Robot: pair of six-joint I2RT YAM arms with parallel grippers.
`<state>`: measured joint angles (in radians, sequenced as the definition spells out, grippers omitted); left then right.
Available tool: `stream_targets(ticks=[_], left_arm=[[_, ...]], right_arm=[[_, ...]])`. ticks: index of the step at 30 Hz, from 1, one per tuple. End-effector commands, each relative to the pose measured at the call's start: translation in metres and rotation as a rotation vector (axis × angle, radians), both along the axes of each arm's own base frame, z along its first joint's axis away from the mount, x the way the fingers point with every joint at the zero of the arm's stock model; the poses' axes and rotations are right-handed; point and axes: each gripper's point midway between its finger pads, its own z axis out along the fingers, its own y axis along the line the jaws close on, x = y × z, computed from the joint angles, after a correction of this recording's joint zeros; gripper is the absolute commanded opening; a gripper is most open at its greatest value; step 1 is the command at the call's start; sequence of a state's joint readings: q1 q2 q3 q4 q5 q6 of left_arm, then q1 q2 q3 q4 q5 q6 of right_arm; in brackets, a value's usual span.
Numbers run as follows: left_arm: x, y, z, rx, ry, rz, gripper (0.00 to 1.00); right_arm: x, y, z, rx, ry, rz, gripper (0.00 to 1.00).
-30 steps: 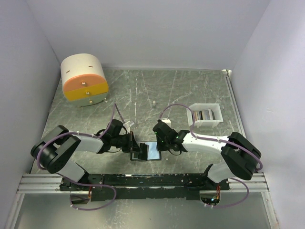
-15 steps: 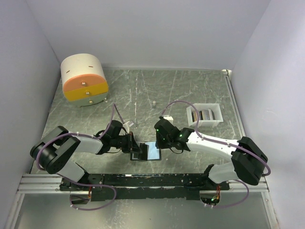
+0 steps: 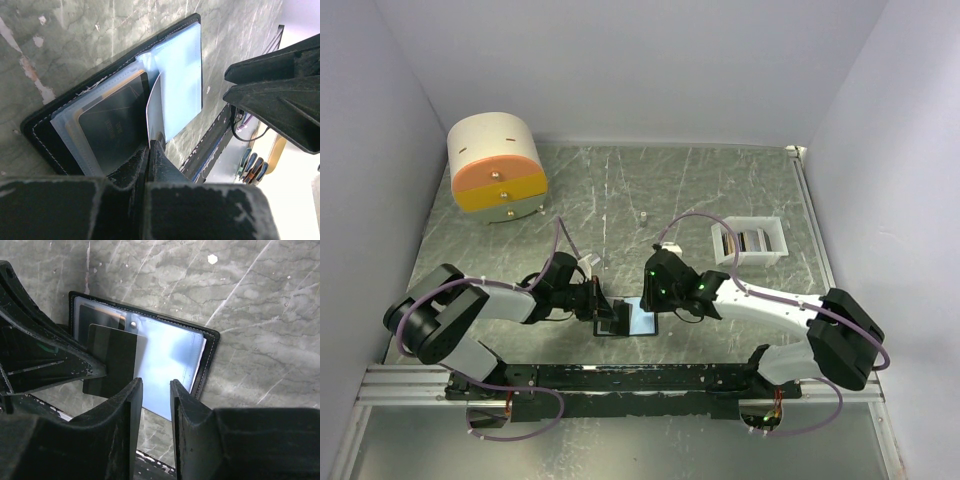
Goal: Put the credit cards into the card holder
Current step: Insert the credit card into the card holder.
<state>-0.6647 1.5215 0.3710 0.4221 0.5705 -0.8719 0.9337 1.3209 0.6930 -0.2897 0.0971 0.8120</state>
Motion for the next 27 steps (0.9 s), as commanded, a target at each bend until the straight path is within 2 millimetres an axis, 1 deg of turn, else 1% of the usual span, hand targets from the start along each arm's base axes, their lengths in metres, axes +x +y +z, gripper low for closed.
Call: stream_targets(ticks=[1,4,7,13,17,24,27], left_arm=[[0.004,0.01,-0.019,0.085,0.002,0.045,0.07],[0.003,0.01,-0.015,0.061,-0.009,0.058,0.07],[0.001,0.012,-0.019,0.071,-0.001,0.064,0.07],[0.003,0.012,-0.02,0.071,0.001,0.078,0.07],[0.005,0.013,-0.021,0.078,0.001,0.092,0.07],[0.011,0.015,-0.016,0.086,-0.02,0.117,0.07],[0.014,0.016,-0.013,0.088,-0.036,0.137,0.07]], right_arm=[[0.005,0.0,-0.001,-0.022,-0.036,0.012,0.29],[0.008,-0.01,-0.003,-0.091,-0.034,0.001,0.3],[0.004,-0.015,-0.01,-0.105,-0.016,-0.008,0.31],[-0.004,-0.012,-0.023,-0.084,0.011,0.021,0.3],[-0.008,-0.017,-0.035,-0.119,0.043,0.021,0.29],[-0.015,-0.026,-0.048,-0.146,0.068,0.008,0.23],[-0.018,-0.028,-0.054,-0.149,0.082,0.016,0.17]])
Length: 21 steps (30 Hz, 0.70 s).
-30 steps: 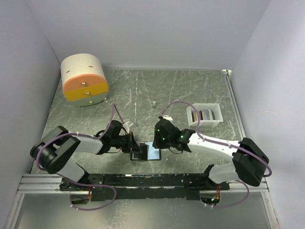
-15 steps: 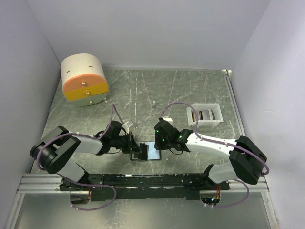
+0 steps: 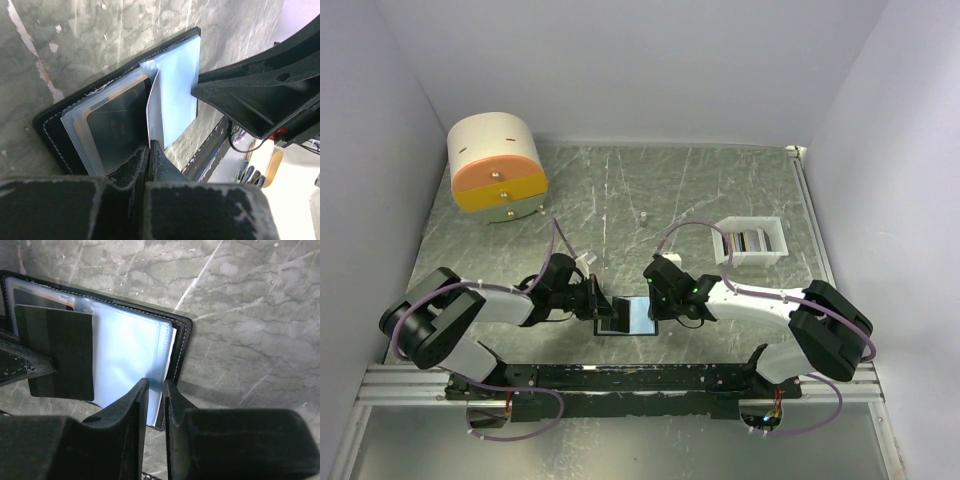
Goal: Put the credit cards into the card holder
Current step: Insert the credit card into the card holder.
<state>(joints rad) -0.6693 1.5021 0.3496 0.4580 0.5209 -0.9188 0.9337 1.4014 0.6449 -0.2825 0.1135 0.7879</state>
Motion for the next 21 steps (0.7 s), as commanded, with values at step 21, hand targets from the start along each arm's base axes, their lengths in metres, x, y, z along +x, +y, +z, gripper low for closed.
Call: stream_targets(ticks=[21], left_arm=[[-0.003,0.01,-0.022,0.03,0.006,0.042,0.07]], right_arm=[[-0.011,-0.013,-0.017,-0.033,0.028,-0.01,0.12]])
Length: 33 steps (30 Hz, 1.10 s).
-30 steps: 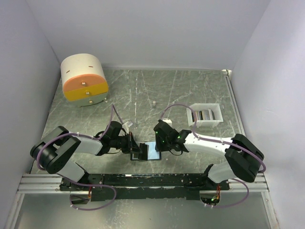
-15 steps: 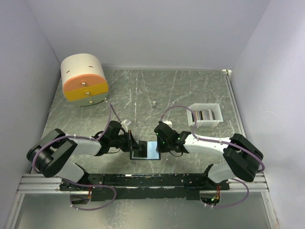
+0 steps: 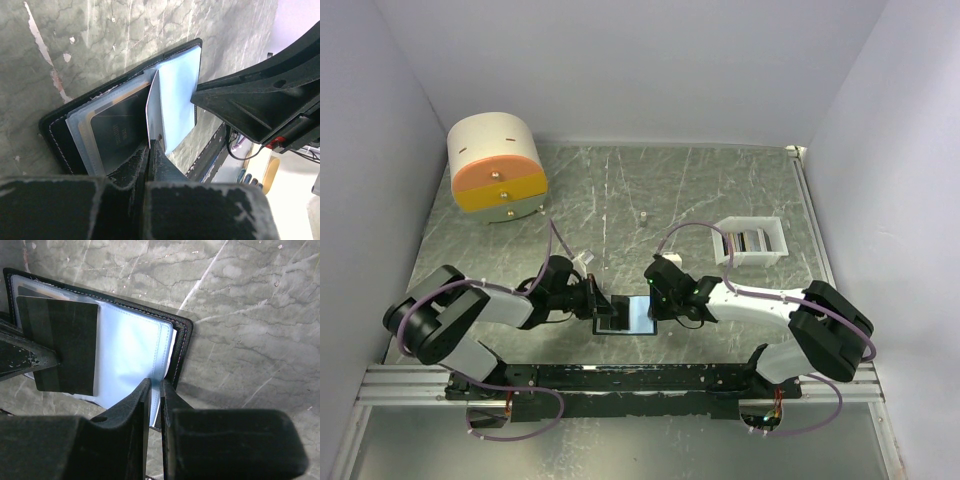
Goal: Put the credit cards into the card holder
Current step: Insert the credit card into the card holder.
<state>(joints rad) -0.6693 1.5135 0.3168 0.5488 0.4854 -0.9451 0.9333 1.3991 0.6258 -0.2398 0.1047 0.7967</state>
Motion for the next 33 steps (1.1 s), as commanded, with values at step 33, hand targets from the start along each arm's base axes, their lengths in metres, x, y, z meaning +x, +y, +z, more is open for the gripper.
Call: stream_targets(ticks=[33], left_arm=[[-0.028,0.009,-0.03,0.043,0.108,-0.041,0.07]], right_arm=[[-0.002,-0.009,-0.008,-0.036,0.004,-0.03,0.1]])
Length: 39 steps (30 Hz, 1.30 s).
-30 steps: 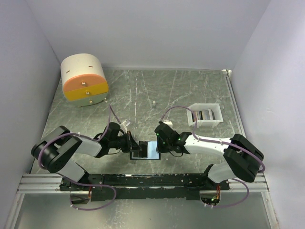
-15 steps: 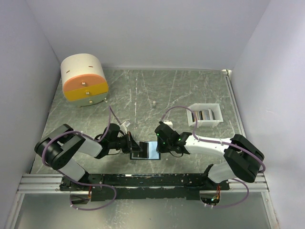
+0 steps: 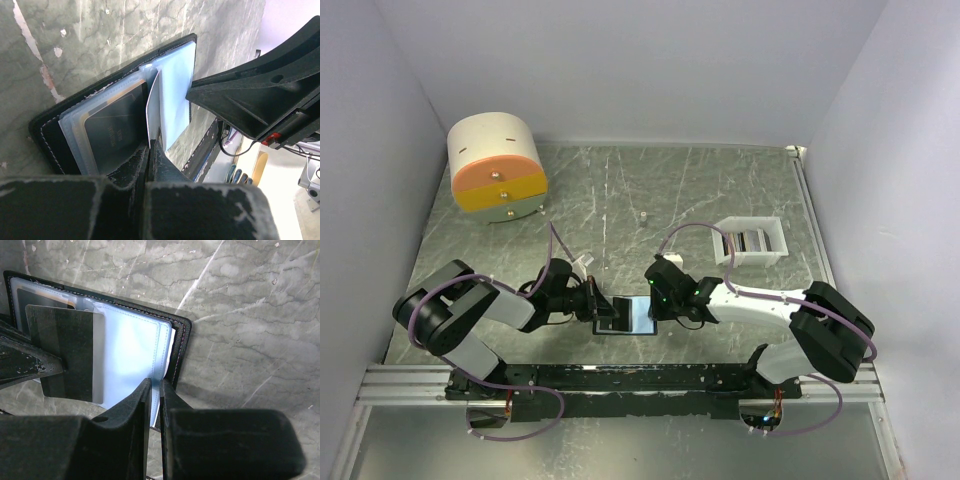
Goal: Put the credit cards into the card holder
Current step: Insert the credit card into the card holder.
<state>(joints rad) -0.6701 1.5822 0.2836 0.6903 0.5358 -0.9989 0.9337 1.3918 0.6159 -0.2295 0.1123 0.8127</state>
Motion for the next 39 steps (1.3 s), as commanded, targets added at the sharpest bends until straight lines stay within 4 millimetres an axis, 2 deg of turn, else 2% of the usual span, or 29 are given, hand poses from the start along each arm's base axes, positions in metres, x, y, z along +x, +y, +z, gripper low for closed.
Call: stream_targets(ticks=[1,9,11,15,19,23,31,39], left_arm=[[-0.021,0.015,-0.029,0.111,0.076,-0.03,0.07],[-0.021,0.017,-0.031,0.122,0.076,-0.023,0.07],[-0.022,0.016,-0.031,0.117,0.079,-0.028,0.07],[-0.02,0.017,-0.03,0.132,0.068,-0.024,0.07],[-0.02,0.016,-0.029,0.122,0.065,-0.032,0.07],[-0.022,0.013,-0.028,0.122,0.075,-0.05,0.07],[-0.023,0.011,-0.022,0.101,0.061,-0.058,0.07],[-0.02,0.01,-0.025,0.099,0.074,-0.021,0.07]], right_arm=[[-0.002,-0.009,-0.007,-0.047,0.006,-0.013,0.11],[0.013,-0.007,0.024,-0.033,-0.074,-0.039,0.25],[0.018,-0.007,0.026,-0.043,-0.087,-0.042,0.28],[0.026,-0.001,0.027,-0.062,-0.107,-0.032,0.27],[0.034,0.0,0.022,-0.099,-0.118,-0.029,0.26],[0.035,-0.006,0.007,-0.137,-0.107,-0.04,0.24],[0.025,-0.009,-0.015,-0.133,-0.062,-0.034,0.2],[0.017,-0.004,-0.021,-0.08,-0.033,-0.039,0.19]])
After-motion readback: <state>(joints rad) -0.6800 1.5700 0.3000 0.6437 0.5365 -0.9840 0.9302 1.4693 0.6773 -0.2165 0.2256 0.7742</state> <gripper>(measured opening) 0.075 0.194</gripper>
